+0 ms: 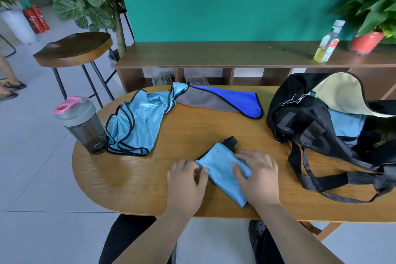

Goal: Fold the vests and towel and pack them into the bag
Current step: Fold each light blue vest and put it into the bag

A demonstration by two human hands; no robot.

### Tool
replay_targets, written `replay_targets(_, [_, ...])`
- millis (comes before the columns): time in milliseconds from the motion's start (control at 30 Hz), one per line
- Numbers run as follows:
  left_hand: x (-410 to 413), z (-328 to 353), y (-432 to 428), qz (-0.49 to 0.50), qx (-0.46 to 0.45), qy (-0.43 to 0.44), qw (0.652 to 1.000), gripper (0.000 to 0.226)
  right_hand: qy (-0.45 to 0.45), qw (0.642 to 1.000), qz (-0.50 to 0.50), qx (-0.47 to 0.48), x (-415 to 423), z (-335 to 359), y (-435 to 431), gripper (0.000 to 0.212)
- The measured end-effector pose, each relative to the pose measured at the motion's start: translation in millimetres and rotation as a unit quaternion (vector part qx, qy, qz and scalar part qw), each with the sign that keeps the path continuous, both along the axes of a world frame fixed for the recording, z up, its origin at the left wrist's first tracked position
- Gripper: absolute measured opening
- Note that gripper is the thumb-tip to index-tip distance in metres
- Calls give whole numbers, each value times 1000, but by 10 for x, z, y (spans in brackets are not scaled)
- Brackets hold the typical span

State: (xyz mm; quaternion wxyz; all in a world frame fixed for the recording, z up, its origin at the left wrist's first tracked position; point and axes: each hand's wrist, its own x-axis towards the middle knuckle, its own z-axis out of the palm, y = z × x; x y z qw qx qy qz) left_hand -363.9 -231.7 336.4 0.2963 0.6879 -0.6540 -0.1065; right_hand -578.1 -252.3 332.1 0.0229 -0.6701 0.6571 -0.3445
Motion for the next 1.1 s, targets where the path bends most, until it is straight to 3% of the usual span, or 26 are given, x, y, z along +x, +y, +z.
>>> replay_targets(133, [-26,-21,-10,22,-4,-45,999,36,-11,999,17,32,5,-35,-34,22])
replay_targets(267, [-19,2,-12,24,5,-39,999,36,-40,998,2,52,-12,-12,-39,18])
replay_targets(433, [-36,152,-138,7,120,-16,993,33,-82,993,-26,80,1,42,-12,17])
replay_targets(567, [-164,329,-246,-3,231,115,966,34,-23,988,-61,142,72,127,58,20])
replay_targets(667, [-375,440,-277,50,279,231,931,44,-41,976,-67,202,111,244,117,20])
replay_targets(733, [-490,514,-281,87,293,288,907,37,-64,966,-67,241,108,323,156,21])
replay_targets(867, [-605,585,-293,87,325,291,895,27,-81,945,-62,312,23,434,181,21])
replay_targets(1100, [-719,637,-150,9,264,275,924,28,-142,926,-45,347,-204,565,290,16])
